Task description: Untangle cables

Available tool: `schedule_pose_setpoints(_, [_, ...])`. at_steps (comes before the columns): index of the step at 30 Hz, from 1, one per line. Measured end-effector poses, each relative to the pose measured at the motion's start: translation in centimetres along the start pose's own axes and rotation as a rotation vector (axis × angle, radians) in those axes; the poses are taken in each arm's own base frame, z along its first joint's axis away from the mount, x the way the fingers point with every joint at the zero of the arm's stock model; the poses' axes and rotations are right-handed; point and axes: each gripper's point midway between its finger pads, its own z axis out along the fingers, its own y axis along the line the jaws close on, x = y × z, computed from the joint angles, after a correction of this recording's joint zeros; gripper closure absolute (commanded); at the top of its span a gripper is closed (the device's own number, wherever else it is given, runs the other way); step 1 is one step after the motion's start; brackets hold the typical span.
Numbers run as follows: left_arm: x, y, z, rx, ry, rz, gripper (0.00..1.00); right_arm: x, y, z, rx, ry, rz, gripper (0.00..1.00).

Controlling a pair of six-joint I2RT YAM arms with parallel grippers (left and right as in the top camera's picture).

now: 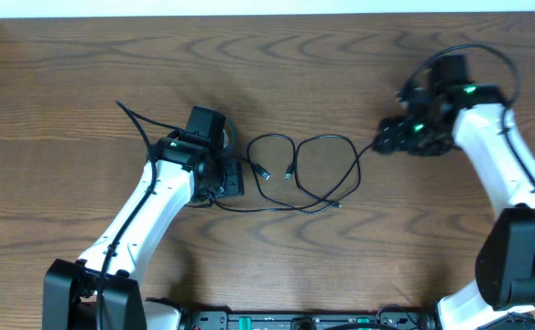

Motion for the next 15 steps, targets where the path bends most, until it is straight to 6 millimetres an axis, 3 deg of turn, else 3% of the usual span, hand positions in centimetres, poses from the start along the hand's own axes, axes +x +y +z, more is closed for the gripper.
schedule_pose_setpoints(4, [0.1,0.0,0.0,-0.001,0.003,-0.001,0.39,2.2,2.5,3.4,-0.012,0.04,-0.074,0.19])
schedule_pose_setpoints(10, [0.1,0.0,0.0,-0.001,0.003,-0.001,0.38,4.1,3.6,6.7,-0.022,0.037,-0.071,0.25])
schedule_pose_setpoints(14, [0.1,0.0,0.0,-0.001,0.003,-0.001,0.38,4.6,3.3,8.1,-0.024,0.015,-0.007,0.33])
schedule_pose_setpoints(15, [0.1,0.0,0.0,-0.001,0.003,0.0,0.38,4.7,3.2,8.6,-0.027,0.004,0.013,0.5])
